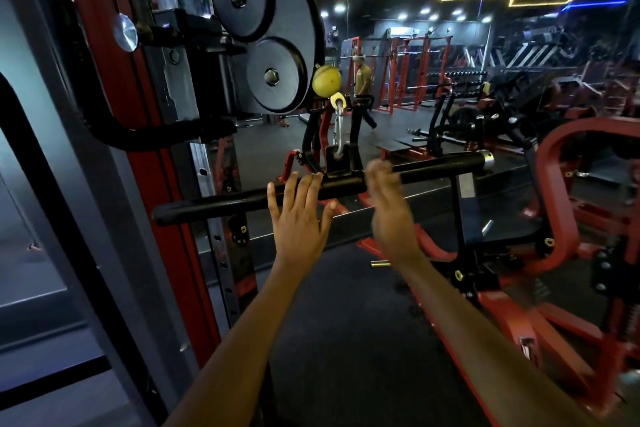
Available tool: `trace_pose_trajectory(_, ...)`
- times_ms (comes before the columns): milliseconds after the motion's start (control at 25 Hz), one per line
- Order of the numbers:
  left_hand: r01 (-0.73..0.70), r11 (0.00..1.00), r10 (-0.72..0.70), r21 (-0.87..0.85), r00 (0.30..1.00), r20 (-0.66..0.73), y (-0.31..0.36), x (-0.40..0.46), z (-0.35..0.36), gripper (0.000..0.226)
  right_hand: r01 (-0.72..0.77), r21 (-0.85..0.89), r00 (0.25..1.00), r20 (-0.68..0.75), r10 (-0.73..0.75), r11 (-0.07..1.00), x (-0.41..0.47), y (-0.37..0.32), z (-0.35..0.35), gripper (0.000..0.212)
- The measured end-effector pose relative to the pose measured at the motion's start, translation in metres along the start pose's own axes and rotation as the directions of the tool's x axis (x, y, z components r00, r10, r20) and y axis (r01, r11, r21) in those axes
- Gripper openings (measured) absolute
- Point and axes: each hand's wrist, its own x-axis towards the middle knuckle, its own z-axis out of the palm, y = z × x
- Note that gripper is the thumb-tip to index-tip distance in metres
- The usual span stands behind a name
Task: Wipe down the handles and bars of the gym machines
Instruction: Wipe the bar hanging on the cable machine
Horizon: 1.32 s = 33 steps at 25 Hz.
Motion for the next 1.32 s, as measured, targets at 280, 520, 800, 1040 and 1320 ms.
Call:
trace_pose_trajectory(280,-0.026,1.0,0.026,0.01,1.0,-0.014,-0.003,-0.007,-0.003,0.055,-0.352,0.038,0.929,-0.109,0.354,0.935,0.012,0.069,-0.028,0.081)
trace_pose_trajectory(520,-0.006,1.0,0.006,0.008,1.0,-0.015,-0.004,-0.007,-0.001,0.055,0.275,-0.055,0.959,0.084,-0.27,0.96,0.02,0.044,-0.009,0.068)
trace_pose_trajectory(800,0.006,0.999,-0.006,0.034,1.0,-0.014,0.003,-0.002,0.0,0.058,-0.098,0.041,0.995,-0.013,0.099,0.994,0.029,0.005,-0.011,0.057)
trace_pose_trajectory(1040,0.0,0.999,0.002,0.048,1.0,-0.025,-0.001,-0.004,-0.005,0.058,-0.305,-0.043,0.952,-0.056,0.302,0.951,0.013,0.108,-0.024,0.079)
trace_pose_trajectory(1320,0.016,1.0,-0.016,0.014,1.0,-0.027,-0.002,-0.005,-0.003,0.057,0.245,0.008,0.965,0.094,-0.245,0.969,0.005,0.024,-0.003,0.062)
